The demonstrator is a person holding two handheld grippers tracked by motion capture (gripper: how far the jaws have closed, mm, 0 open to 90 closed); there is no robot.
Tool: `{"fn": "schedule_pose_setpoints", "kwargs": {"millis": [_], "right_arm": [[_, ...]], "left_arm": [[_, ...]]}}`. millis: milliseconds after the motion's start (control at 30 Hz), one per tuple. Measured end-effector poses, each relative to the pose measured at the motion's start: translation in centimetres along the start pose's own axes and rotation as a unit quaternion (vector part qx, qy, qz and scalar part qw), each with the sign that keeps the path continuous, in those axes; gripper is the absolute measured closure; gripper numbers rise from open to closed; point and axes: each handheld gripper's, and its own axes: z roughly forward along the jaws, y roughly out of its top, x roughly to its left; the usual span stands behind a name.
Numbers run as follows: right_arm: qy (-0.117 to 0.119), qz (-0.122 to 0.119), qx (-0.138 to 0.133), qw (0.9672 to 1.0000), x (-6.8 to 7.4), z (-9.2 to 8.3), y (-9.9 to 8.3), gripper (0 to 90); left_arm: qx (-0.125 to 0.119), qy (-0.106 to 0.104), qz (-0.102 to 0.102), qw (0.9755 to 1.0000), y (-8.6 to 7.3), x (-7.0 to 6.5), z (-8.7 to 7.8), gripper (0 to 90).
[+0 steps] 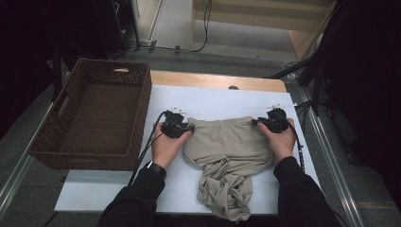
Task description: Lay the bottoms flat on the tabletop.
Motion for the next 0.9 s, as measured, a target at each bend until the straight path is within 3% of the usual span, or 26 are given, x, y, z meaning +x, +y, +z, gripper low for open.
{"fn": "schedule_pose_setpoints", "kwargs": {"millis": [67,167,233,267,367,500,667,900], "right_arm": [[0.004,-0.002,0.005,1.0,0.0,0.3,-0.1,61.6],[0.017,-0.01,0.008,0.9998,0.3,0.8,-0.2,65.5],[0.02,-0.015,0.01,0.9996,0.5,0.9,-0.2,70.7],[0.025,-0.02,0.015,0.9994,0.4,0.9,-0.1,79.6],[0.027,-0.032,0.021,0.9989,0.2,0.9,0.0,85.3],[0.007,-0.064,0.012,0.9978,0.4,0.7,0.9,86.8],[-0.013,-0.064,-0.031,0.9974,0.4,0.6,3.1,87.1],[-0.03,-0.082,-0.049,0.995,0.2,1.6,7.4,87.3]], "left_arm": [[0.003,0.002,0.003,1.0,0.1,0.1,0.0,64.3],[0.016,-0.02,0.0,0.9997,0.2,0.2,0.0,71.7],[0.023,-0.019,0.013,0.9995,0.3,0.1,0.1,79.7],[0.027,-0.015,0.019,0.9993,0.4,0.2,0.1,85.6],[0.028,-0.015,0.023,0.9992,0.7,0.4,0.3,88.6],[0.01,-0.004,0.018,0.9998,1.8,0.9,0.4,89.1],[-0.008,0.006,0.012,0.9999,4.1,2.3,0.6,89.2],[-0.046,0.034,0.003,0.9983,8.6,4.2,0.9,89.2]]}}
